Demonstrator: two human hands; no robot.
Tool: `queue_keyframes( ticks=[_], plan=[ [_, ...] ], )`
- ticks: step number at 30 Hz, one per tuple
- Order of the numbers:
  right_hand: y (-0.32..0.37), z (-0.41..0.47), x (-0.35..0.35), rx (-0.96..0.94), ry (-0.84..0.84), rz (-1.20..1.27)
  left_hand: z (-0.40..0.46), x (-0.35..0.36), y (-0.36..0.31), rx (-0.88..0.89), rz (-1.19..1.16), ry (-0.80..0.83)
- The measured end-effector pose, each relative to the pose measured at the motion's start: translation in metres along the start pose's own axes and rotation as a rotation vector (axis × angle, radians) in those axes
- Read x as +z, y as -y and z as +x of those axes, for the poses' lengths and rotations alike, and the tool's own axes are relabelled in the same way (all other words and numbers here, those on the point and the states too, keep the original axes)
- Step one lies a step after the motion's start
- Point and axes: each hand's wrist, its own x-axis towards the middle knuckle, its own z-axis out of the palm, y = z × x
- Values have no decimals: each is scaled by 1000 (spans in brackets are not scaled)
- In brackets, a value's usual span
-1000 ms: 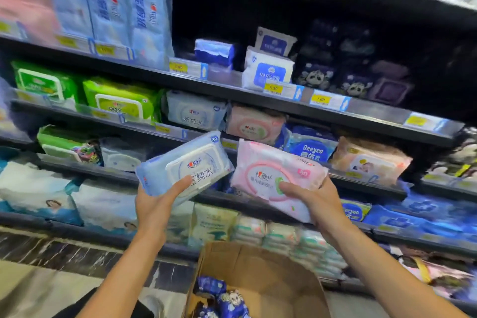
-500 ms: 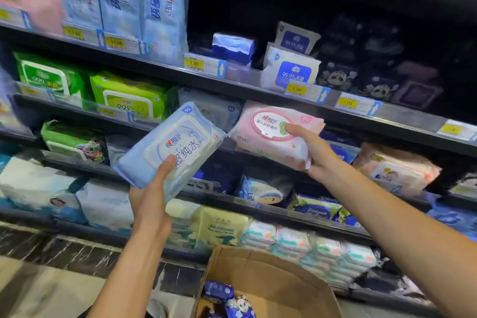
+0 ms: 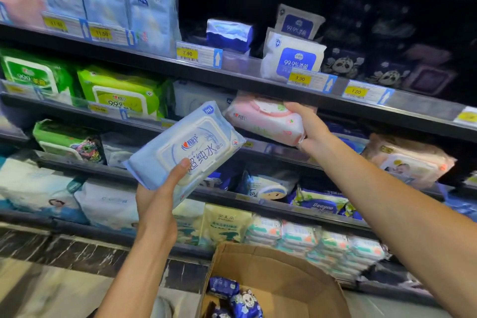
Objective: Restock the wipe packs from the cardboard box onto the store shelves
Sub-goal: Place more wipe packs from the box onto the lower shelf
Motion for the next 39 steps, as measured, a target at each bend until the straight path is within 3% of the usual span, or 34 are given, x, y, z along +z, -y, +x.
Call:
queue_keyframes(
  ticks=[11, 15, 20, 25, 31, 34, 39],
  plan=[
    [-10, 17, -18, -317, -240, -687, -2, 3, -1, 15, 27, 23],
    [-28, 15, -20, -562, -304, -852, -4, 5, 0, 33, 26, 45],
    [-30, 16, -20, -879, -177, -1302, -5, 4, 1, 24, 40, 49],
    [-25, 24, -27, -875, -44, -1274, -3, 5, 6, 17, 46, 27],
    [-16, 45, -34, -765, 179, -1453, -7, 12, 9, 12, 54, 61],
    [-12, 55, -29, -664, 106, -1596, -10, 13, 13, 11, 64, 64],
    [-20, 45, -27, -714, -81, -1771, -7, 14, 16, 16, 103, 55]
  ],
)
